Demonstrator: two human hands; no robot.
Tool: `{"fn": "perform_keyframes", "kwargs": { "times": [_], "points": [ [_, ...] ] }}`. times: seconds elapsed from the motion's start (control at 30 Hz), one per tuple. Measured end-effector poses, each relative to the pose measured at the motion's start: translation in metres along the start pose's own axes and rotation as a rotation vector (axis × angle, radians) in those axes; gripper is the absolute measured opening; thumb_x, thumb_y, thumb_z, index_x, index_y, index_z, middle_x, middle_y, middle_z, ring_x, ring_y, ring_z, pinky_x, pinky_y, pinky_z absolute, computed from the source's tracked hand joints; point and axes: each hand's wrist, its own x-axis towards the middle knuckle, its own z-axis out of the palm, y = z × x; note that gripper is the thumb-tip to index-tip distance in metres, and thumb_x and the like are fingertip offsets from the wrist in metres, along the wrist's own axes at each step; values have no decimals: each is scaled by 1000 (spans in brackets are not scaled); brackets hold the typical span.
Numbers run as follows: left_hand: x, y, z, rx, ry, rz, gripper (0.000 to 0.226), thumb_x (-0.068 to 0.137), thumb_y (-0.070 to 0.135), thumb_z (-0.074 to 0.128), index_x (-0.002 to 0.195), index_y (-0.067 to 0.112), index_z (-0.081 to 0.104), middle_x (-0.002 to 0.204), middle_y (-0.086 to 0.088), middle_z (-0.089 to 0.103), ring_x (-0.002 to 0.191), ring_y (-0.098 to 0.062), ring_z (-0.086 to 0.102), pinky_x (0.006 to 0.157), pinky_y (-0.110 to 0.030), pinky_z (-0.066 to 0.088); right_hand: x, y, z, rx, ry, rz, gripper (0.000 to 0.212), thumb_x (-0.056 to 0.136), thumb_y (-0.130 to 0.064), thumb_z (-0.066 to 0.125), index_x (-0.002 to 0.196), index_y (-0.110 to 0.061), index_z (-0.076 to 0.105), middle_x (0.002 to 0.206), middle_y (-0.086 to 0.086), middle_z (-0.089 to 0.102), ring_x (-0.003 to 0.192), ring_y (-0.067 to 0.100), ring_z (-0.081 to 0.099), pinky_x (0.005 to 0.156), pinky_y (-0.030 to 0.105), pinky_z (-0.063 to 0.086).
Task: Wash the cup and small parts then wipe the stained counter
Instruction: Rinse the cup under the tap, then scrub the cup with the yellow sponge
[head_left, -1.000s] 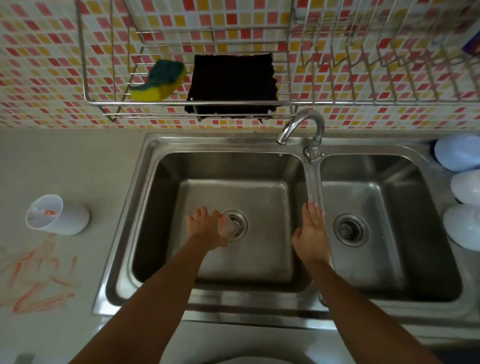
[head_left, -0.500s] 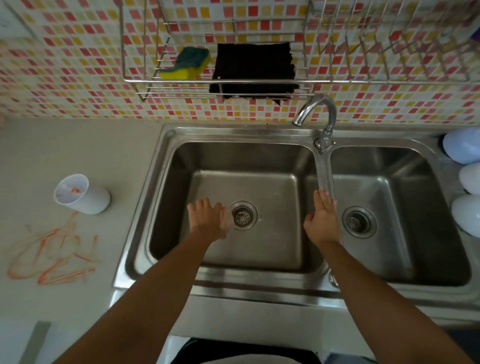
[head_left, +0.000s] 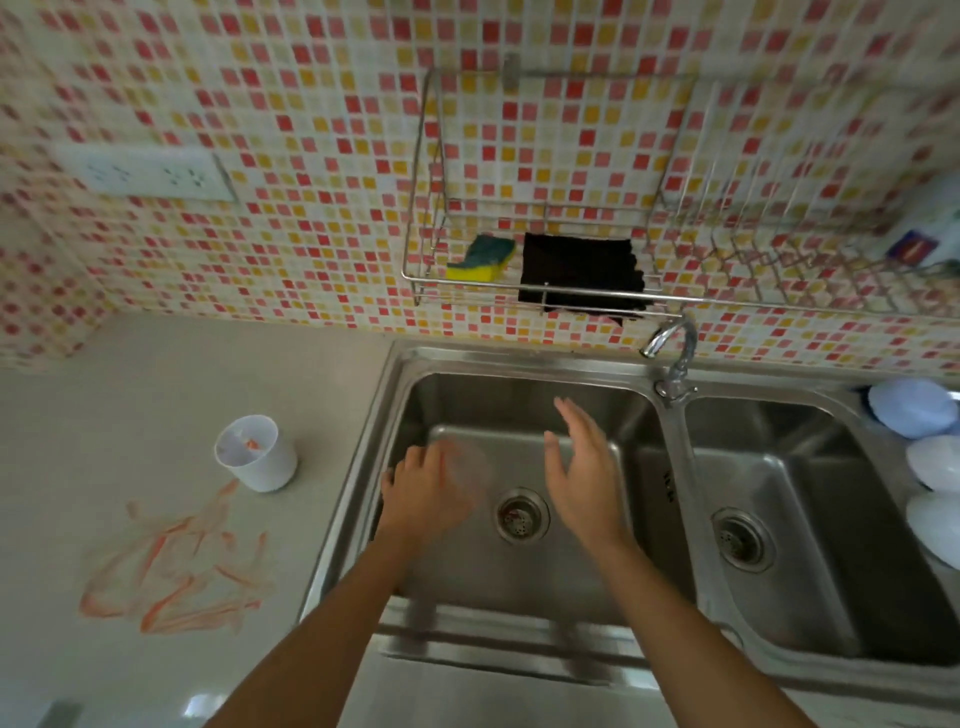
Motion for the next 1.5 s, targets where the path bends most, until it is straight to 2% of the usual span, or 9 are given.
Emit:
{"fn": "perform_keyframes", "kwargs": {
  "times": [0.3, 0.37, 0.5, 0.67, 0.77, 1.03, 1.23, 1.33, 1.5],
  "points": [
    [19, -20, -57, -241, 210, 126, 77, 63, 55, 74, 130, 37, 39, 130, 10, 50, 121, -14, 49, 107, -45, 37, 80, -133, 5, 60, 257, -417, 32, 97, -13, 50, 127, -7, 58, 127, 4, 55, 120, 10, 48, 104, 15, 34],
    [19, -21, -61, -242, 230, 147, 76, 63, 53, 74, 129, 37, 41, 129, 12, 51, 119, -12, 49, 106, -41, 37, 103, -140, 7, 14, 235, -371, 30, 96, -13, 51, 125, -8, 59, 126, 5, 55, 117, 13, 49, 100, 12, 33],
    [26, -20, -75, -263, 243, 138, 79, 60, 52, 75, 129, 32, 42, 126, 11, 51, 117, -12, 51, 106, -37, 36, 160, -157, 7, -186, 17, -132, 30, 99, -21, 48, 124, -10, 59, 128, 9, 54, 120, 25, 50, 97, 31, 41],
    [32, -23, -83, -313, 273, 235, 70, 59, 44, 78, 118, 47, 40, 113, 35, 40, 106, 5, 43, 98, -26, 27, 213, -153, 20, -307, -207, 176, 31, 94, -44, 53, 96, -14, 61, 87, 2, 59, 77, 19, 56, 51, 26, 35],
    [34, -26, -84, -321, 279, 268, 70, 58, 43, 78, 118, 48, 40, 113, 39, 35, 110, 7, 41, 94, -25, 26, 221, -145, 32, -317, -158, 227, 46, 87, -46, 64, 116, -11, 56, 110, 11, 60, 99, 28, 58, 62, 29, 41],
    [35, -33, -69, -351, 229, 198, 87, 58, 52, 80, 131, 33, 37, 125, 16, 46, 121, -8, 46, 108, -39, 33, 220, -146, 19, -55, -181, 266, 70, 78, -24, 76, 135, -7, 38, 124, 9, 55, 110, 26, 57, 77, 32, 48],
    [38, -21, -71, -370, 221, 214, 82, 57, 51, 80, 127, 35, 39, 126, 13, 48, 118, -11, 48, 104, -47, 41, 165, -166, -23, 428, -59, 130, 33, 88, -23, 64, 120, -21, 57, 104, -2, 67, 88, 10, 66, 74, 26, 55],
    [46, -12, -67, -356, 219, 248, 80, 54, 54, 76, 123, 36, 41, 126, 15, 52, 116, -10, 51, 96, -44, 48, 115, -154, -39, 460, -178, 94, 22, 96, -14, 50, 111, -25, 62, 91, -6, 67, 79, 0, 62, 69, 15, 49],
    [53, 11, -51, -327, 130, 215, 76, 55, 62, 71, 121, 38, 42, 116, 14, 60, 110, -12, 57, 97, -46, 45, 66, -87, -41, 307, -347, 270, 32, 100, -10, 36, 124, -16, 56, 114, 4, 60, 102, 17, 57, 87, 32, 43]
  ]
}}
